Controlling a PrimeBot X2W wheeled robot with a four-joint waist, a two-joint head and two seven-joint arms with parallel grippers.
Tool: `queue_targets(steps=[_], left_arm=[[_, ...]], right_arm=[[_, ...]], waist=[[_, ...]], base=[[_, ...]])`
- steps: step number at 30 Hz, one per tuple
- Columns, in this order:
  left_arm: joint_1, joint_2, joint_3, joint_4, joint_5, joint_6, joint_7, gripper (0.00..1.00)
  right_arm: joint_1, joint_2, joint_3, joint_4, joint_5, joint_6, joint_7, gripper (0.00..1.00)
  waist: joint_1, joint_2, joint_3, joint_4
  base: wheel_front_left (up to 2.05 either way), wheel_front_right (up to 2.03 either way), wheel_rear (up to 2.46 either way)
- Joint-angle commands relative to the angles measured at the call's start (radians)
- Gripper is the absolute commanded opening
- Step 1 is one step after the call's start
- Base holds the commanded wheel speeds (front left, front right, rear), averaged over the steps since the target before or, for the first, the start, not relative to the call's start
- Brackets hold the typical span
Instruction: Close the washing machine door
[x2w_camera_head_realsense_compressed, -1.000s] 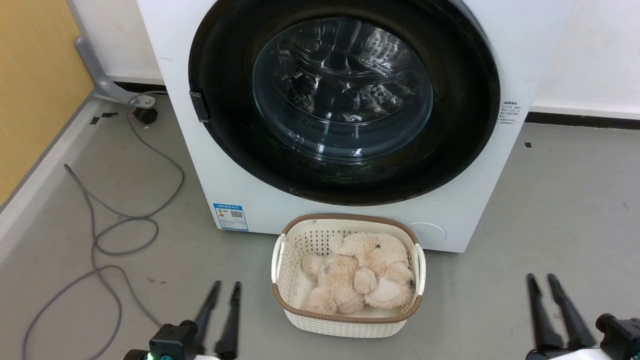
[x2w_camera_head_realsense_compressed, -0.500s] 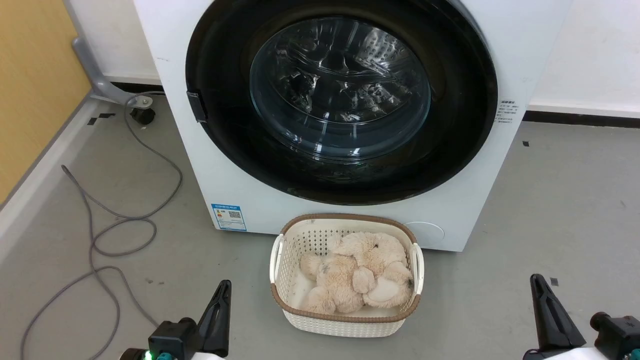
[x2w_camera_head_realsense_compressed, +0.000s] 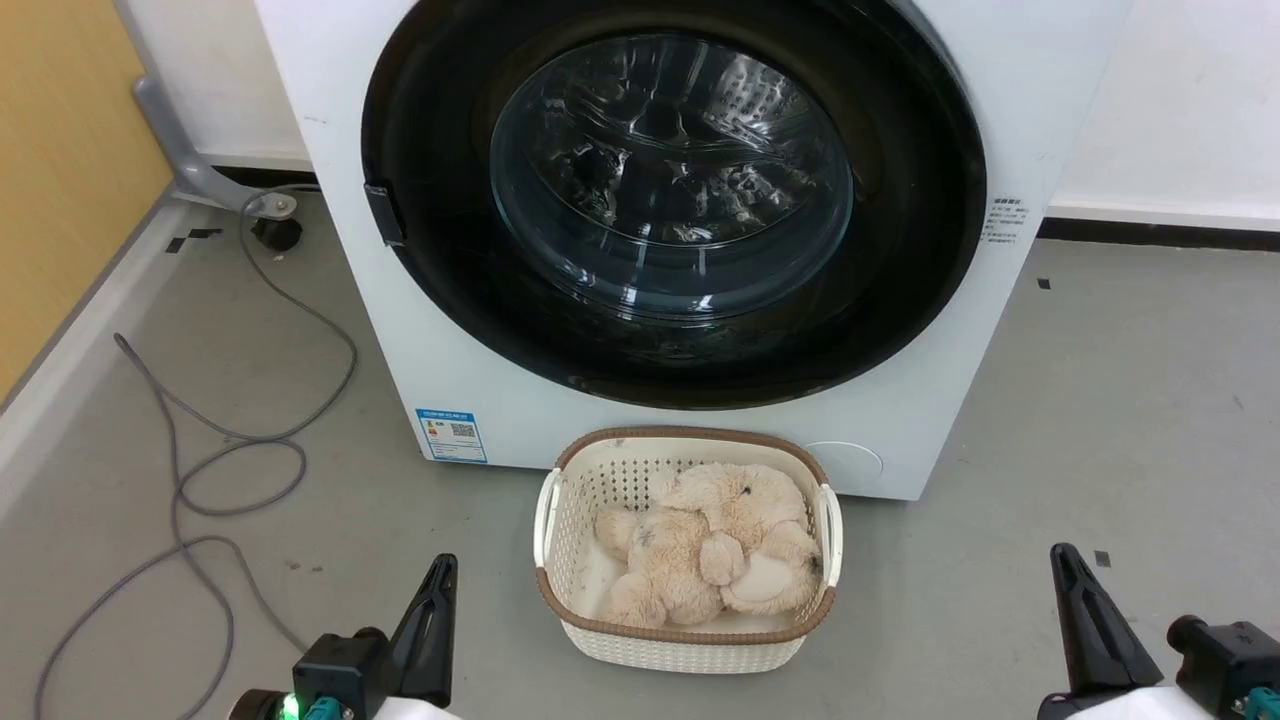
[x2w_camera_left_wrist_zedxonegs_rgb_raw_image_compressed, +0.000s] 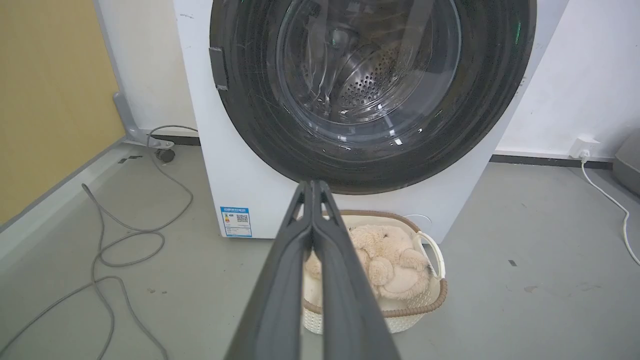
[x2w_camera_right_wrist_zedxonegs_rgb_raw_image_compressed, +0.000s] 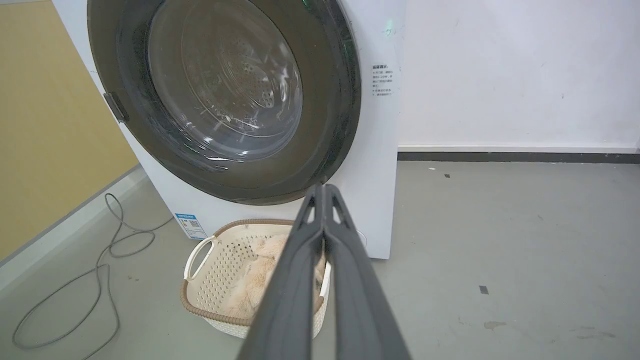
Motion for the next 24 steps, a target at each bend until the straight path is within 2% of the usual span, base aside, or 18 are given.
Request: queue_targets(steps=[1,24], left_arm=[[-0.013,0.000,0.004,-0.007,0.009,0.007,0.006,0.00],[-0.024,0.000,0.023,-0.039,0.037,0.019,0.053,0.00]], right_arm=[[-0.018,0.005,0.002,-0.004,-0.012,0.000,0.003,0.00],[-0.040,0.009,0.016,-0.008,-0.053,0.000,0.031,0.00]], waist=[[0.0000,-0.0001,0.000,-0.001],[0.0000,-0.0001,0.002,-0.017]], base=[[0.00,0.00,0.00],[0.00,0.00,0.00]])
